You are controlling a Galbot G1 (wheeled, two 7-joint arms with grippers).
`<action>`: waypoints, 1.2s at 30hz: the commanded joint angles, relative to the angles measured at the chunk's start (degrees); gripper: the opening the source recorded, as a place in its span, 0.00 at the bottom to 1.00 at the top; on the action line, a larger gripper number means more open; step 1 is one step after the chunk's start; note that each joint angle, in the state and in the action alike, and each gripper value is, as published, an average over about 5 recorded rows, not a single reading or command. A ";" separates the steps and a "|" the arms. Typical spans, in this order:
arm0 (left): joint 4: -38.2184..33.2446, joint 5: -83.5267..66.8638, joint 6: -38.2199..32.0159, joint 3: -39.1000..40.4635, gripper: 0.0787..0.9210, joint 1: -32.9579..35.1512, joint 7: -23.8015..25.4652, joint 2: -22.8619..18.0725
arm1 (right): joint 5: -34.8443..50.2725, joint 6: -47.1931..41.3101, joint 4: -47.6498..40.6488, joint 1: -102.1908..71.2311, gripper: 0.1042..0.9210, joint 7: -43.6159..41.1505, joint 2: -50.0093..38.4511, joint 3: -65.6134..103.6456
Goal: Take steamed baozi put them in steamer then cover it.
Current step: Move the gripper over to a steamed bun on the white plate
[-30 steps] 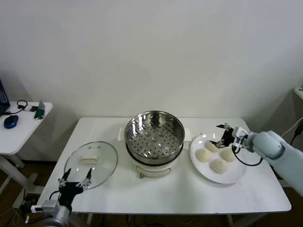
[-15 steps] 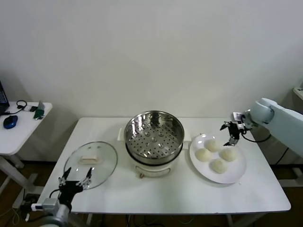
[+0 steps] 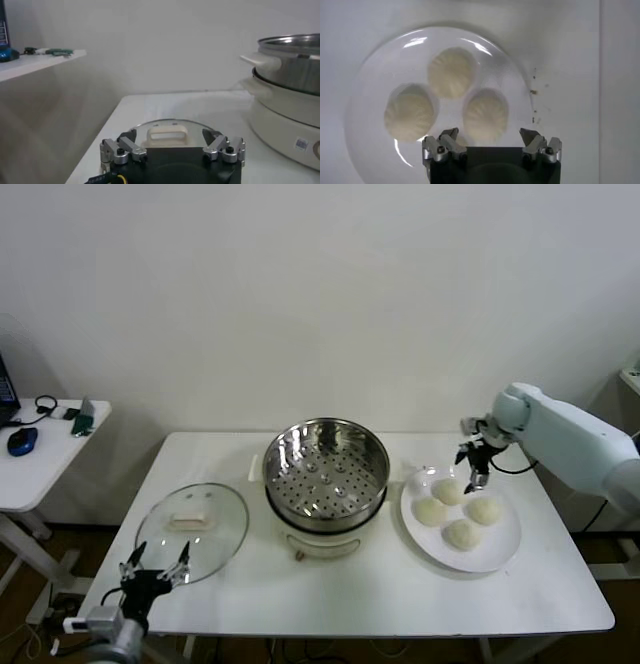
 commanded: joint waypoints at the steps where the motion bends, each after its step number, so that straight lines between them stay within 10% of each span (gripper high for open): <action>1: 0.35 0.01 -0.19 0.03 0.88 0.03 -0.07 -0.02 | -2.85 1.50 -8.03 -2.98 0.88 -0.85 5.87 2.86; 36: 1.23 -0.19 -0.11 0.06 0.88 -0.56 -0.21 0.31 | -7.73 4.09 -9.82 -2.88 0.72 0.07 6.81 5.39</action>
